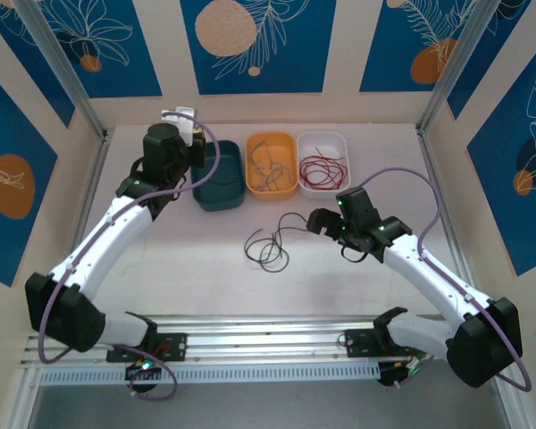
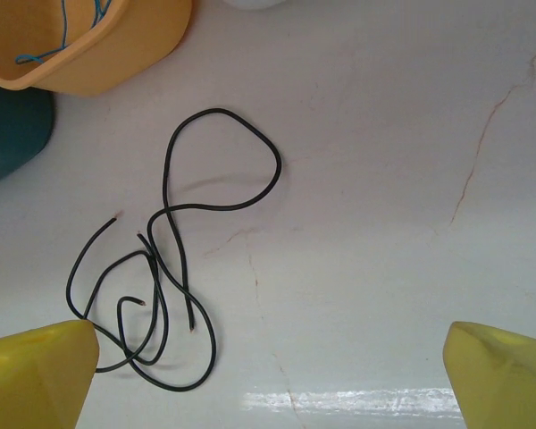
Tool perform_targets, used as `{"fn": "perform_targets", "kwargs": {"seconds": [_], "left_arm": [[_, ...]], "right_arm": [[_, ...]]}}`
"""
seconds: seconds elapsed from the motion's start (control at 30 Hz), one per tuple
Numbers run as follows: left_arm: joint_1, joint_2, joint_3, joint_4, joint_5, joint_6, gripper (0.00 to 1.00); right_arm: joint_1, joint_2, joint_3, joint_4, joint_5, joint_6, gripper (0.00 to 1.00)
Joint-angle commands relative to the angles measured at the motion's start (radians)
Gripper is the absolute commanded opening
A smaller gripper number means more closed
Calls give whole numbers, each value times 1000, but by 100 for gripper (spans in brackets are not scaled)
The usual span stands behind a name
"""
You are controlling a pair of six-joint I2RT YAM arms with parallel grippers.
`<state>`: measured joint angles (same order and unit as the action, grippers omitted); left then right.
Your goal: Untangle the cables
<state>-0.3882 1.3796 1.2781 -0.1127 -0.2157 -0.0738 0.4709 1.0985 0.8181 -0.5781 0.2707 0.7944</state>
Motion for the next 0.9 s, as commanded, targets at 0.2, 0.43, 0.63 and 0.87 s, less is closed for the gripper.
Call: {"fn": "perform_targets", "kwargs": {"seconds": [0.2,0.43,0.63,0.87], "left_arm": [[11,186,143,-59,-35,25,0],[10,342,232,-118,-71,-84,0],[9,453,291,-152,-109,-150,0],[9,578,390,-232,-108,-183,0]], "right_arm": [[-2,7,17,-19,7,12,99],[0,9,9,-20,-3,15,99],[1,12,7,-22,-4,12,99],[2,33,17,-23,-5,16,99]]}}
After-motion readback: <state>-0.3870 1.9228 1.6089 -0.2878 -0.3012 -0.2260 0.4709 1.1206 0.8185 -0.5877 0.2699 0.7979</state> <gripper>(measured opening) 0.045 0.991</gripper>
